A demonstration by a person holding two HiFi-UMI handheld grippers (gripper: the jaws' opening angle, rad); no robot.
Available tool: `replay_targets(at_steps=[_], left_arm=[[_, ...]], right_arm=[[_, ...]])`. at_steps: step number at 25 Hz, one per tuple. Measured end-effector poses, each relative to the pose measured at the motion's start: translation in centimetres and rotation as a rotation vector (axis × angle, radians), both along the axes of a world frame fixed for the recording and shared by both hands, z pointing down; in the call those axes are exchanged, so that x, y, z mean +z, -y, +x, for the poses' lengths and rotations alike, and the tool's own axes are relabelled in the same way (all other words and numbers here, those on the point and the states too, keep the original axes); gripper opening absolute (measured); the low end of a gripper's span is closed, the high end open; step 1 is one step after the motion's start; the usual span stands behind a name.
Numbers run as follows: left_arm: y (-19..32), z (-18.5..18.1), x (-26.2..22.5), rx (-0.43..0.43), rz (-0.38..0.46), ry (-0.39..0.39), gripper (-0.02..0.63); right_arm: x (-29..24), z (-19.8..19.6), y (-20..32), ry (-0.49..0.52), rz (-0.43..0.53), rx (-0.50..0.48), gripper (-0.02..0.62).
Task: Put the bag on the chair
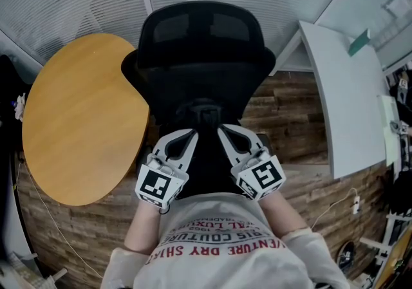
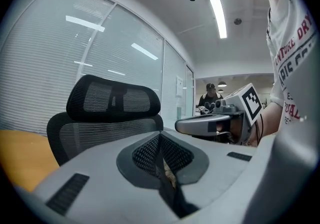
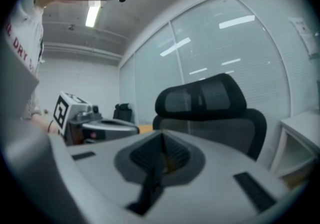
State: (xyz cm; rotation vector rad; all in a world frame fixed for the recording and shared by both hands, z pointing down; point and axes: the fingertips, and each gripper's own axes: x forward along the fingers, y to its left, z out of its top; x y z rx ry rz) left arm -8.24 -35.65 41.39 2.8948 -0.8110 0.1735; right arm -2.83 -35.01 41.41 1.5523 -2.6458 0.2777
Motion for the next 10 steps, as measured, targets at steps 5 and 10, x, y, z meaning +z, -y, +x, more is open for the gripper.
replay_targets(at_steps=[5,10], left_arm=[[0.53,-0.18,-0.06,-0.032,-0.012,-0.016,0.032],[0.99,-0.07,0.11,-0.045,-0.014,-0.013,0.032]], right_arm=[[0.39,0.24,0.16,-0.002,-0.016,0.003,0.026],[0.7,0.51,0.48,-0.003,-0.019,0.006,0.026]])
